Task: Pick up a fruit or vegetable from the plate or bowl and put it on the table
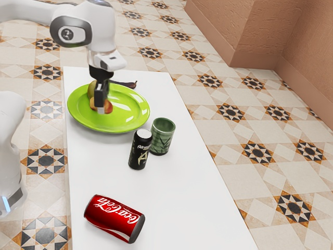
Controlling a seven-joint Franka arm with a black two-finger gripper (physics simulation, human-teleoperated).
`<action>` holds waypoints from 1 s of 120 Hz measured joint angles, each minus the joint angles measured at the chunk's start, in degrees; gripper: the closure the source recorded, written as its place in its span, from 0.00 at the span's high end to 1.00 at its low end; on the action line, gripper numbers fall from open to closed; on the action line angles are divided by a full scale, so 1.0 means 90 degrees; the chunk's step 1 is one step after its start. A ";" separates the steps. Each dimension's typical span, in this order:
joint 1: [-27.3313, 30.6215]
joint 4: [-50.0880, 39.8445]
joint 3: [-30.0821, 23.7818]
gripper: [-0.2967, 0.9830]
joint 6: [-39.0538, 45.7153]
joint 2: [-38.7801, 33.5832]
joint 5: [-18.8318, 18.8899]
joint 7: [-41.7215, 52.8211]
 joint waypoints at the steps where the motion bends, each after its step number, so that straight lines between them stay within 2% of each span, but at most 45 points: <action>1: -0.0003 -0.0007 -0.0028 0.39 -0.0021 -0.0023 -0.0002 0.0000; 22: -0.0274 -0.0091 -0.0604 0.38 -0.0311 -0.0178 -0.0125 0.0008; 62: -0.0545 -0.0063 -0.1837 0.38 -0.0407 0.0092 -0.0820 0.0027; 90: -0.0550 -0.0044 -0.2065 0.39 -0.0404 0.0190 -0.1077 0.0038; 98: -0.0556 -0.0046 -0.2073 0.53 -0.0379 0.0194 -0.1140 0.0047; 103: -0.0560 -0.0045 -0.2072 0.59 -0.0368 0.0194 -0.1189 0.0057; 120: -0.0630 -0.0029 -0.2024 0.70 -0.0326 0.0188 -0.1282 0.0084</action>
